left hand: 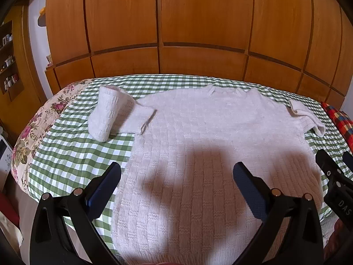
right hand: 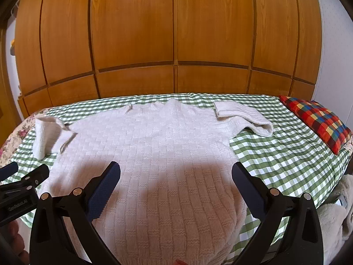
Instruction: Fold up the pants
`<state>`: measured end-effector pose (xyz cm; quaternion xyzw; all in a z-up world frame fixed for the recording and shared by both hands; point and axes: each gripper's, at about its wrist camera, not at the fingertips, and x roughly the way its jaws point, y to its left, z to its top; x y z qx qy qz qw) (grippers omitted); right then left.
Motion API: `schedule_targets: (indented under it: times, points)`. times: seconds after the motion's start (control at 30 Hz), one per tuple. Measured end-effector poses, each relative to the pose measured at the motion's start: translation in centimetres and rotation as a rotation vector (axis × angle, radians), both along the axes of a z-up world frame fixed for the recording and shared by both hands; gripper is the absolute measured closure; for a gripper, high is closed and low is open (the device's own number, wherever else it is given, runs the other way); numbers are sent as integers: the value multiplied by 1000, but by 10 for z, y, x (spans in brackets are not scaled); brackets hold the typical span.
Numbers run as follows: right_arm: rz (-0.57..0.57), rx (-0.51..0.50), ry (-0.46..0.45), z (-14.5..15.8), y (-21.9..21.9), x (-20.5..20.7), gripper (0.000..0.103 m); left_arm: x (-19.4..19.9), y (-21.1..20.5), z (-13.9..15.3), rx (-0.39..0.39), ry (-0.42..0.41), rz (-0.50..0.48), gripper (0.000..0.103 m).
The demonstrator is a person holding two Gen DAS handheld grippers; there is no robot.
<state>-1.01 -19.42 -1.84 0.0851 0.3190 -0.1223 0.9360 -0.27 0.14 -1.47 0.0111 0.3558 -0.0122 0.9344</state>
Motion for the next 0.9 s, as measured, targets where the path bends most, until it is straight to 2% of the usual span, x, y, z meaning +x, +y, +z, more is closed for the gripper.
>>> schedule_targets:
  times: [0.9]
  points:
    - [9,5,6,-3,1,1,3,5,2,3,-14,21,3,2]
